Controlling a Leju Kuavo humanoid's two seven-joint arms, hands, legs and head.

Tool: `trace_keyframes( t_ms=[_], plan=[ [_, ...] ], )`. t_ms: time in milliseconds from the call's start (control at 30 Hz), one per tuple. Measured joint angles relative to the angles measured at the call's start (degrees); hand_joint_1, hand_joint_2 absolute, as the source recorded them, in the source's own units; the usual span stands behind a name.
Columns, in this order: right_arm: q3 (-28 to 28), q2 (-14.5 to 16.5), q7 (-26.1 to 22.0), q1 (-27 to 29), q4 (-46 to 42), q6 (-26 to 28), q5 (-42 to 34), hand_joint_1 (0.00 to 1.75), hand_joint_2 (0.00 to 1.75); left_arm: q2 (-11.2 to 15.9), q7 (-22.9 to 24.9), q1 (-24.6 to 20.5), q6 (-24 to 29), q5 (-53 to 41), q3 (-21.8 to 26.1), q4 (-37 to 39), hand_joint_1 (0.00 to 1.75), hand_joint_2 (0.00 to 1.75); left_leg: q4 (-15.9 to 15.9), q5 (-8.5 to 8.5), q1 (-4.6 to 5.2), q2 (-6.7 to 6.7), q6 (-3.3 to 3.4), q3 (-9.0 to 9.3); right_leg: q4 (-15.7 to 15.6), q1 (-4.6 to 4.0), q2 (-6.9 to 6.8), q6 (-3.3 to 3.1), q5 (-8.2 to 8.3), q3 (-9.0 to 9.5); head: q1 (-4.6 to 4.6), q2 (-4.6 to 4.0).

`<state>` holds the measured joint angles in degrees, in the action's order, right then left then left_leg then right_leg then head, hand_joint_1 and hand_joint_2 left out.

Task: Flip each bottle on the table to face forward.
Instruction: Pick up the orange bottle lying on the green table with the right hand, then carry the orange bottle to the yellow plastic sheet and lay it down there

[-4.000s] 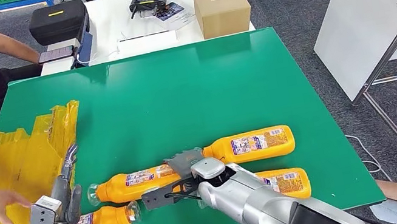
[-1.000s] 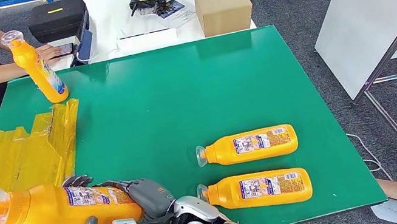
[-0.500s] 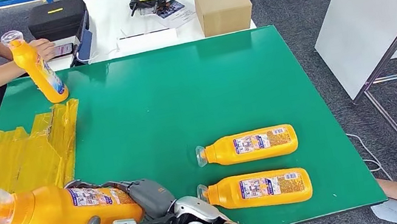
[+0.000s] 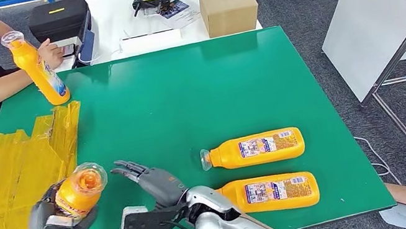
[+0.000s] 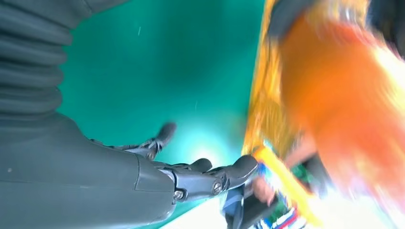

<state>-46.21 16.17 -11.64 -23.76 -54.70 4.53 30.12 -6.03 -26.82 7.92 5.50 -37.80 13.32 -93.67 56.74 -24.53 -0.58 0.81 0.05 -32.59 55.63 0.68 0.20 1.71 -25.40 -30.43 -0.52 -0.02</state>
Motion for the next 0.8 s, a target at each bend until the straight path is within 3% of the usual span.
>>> trace_keyframes(
  t_ms=[100, 267, 500, 800],
  plan=[
    [1.9, -2.5, 0.7, 0.8, -6.5, -1.7, 0.0, 0.00, 0.00, 1.2, 0.7, -0.2, 4.6, -7.8, 2.7, 1.3, 1.75, 1.75, 0.0, -0.01, 0.00, -0.12, 0.00, -0.02, 0.0, 0.01, 0.06, 0.00, 0.00, -0.06, -0.01, 0.00],
    [3.2, -7.6, 0.4, 2.4, -17.0, -2.5, -1.1, 0.00, 0.00, 2.3, 4.2, 0.7, 13.7, -28.4, 5.0, 4.1, 1.75, 1.75, 0.0, -0.02, 0.03, -0.12, 0.01, -0.08, 0.0, 0.04, 0.05, 0.00, 0.00, -0.09, 0.01, 0.00],
    [4.5, -13.0, 0.3, 3.2, -25.5, -4.1, -2.5, 0.00, 0.00, 2.6, 6.0, 1.1, 16.1, -36.5, 6.9, 7.9, 1.75, 1.75, 0.0, -0.02, 0.05, -0.12, 0.02, -0.09, 0.0, 0.06, 0.05, 0.00, 0.00, -0.10, -0.01, 0.00],
    [4.6, -14.3, 0.2, 3.2, -26.9, -4.7, -2.8, 0.00, 0.00, 2.9, 6.6, 1.0, 16.3, -38.6, 7.1, 9.4, 1.75, 1.75, 0.0, -0.02, 0.04, -0.11, 0.02, -0.09, 0.0, 0.06, 0.04, 0.00, 0.00, -0.10, -0.01, 0.00]
  ],
)
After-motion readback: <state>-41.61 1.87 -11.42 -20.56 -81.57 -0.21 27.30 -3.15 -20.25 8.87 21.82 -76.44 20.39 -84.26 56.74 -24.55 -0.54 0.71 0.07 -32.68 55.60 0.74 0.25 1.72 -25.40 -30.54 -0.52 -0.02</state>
